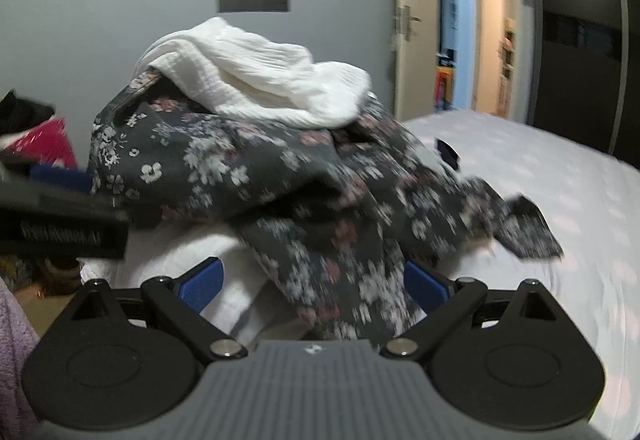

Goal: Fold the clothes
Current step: 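Grasp the white muslin cloth with the left gripper while the right gripper grasps the floral garment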

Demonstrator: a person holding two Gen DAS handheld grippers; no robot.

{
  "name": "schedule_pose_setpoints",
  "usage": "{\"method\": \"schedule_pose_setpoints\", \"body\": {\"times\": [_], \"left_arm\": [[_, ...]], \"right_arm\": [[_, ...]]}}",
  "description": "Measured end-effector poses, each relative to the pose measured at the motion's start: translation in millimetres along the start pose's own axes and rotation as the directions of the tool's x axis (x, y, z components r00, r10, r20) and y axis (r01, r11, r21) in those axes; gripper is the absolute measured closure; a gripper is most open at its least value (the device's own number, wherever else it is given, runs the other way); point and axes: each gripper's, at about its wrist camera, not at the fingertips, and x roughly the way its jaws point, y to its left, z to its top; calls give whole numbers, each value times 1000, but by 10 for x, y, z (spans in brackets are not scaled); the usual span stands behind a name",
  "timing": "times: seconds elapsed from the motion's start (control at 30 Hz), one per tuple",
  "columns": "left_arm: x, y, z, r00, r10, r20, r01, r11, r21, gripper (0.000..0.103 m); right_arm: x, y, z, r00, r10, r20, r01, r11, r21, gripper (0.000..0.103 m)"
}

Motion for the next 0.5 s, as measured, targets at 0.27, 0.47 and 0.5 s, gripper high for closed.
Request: {"method": "schedule_pose_setpoints", "body": {"times": [0.27, 0.47, 0.5], "left_arm": [[226, 347, 588, 999, 28, 20, -29, 997, 74, 26], [571, 460, 856, 995, 91, 45, -97, 980, 171, 26], [635, 462, 878, 995, 94, 43, -101, 979, 178, 26]], "right_arm": [[432, -18, 357, 1000, -4, -24, 1, 991, -132, 6], [770, -71, 382, 997, -17, -77, -2, 973, -231, 18], [801, -77, 392, 997, -23, -72, 5, 972, -233, 20]]}}
